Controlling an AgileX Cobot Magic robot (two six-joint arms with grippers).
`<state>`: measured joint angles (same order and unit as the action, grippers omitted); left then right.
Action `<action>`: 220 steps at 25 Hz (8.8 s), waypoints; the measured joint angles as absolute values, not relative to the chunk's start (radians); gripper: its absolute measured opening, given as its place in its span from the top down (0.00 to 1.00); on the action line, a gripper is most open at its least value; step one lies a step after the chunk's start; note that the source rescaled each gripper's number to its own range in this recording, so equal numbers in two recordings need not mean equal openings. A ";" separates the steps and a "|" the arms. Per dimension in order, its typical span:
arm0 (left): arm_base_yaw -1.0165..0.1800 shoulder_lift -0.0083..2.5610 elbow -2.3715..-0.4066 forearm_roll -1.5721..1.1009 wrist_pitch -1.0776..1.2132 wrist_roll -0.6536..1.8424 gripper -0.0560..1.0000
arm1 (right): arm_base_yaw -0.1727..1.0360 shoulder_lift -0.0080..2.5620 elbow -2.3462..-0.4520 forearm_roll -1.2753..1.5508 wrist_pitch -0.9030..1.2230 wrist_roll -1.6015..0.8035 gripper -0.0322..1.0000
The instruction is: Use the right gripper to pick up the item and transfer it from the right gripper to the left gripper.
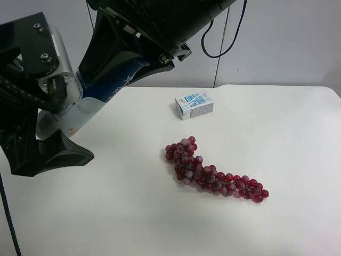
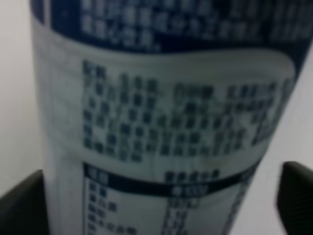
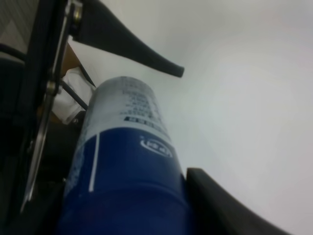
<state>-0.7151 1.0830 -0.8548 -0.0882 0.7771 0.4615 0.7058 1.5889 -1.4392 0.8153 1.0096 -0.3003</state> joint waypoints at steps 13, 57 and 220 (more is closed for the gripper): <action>-0.718 1.084 -0.855 -0.071 0.773 0.481 0.94 | 0.706 1.589 -1.439 0.818 1.020 -0.301 0.96; -0.718 1.091 -0.855 -0.075 0.775 0.473 0.94 | 0.706 0.926 -1.229 0.326 1.216 -0.087 0.00; 0.001 0.111 -0.631 0.043 1.195 0.000 0.00 | 0.156 -0.003 -0.494 0.030 1.063 0.042 0.00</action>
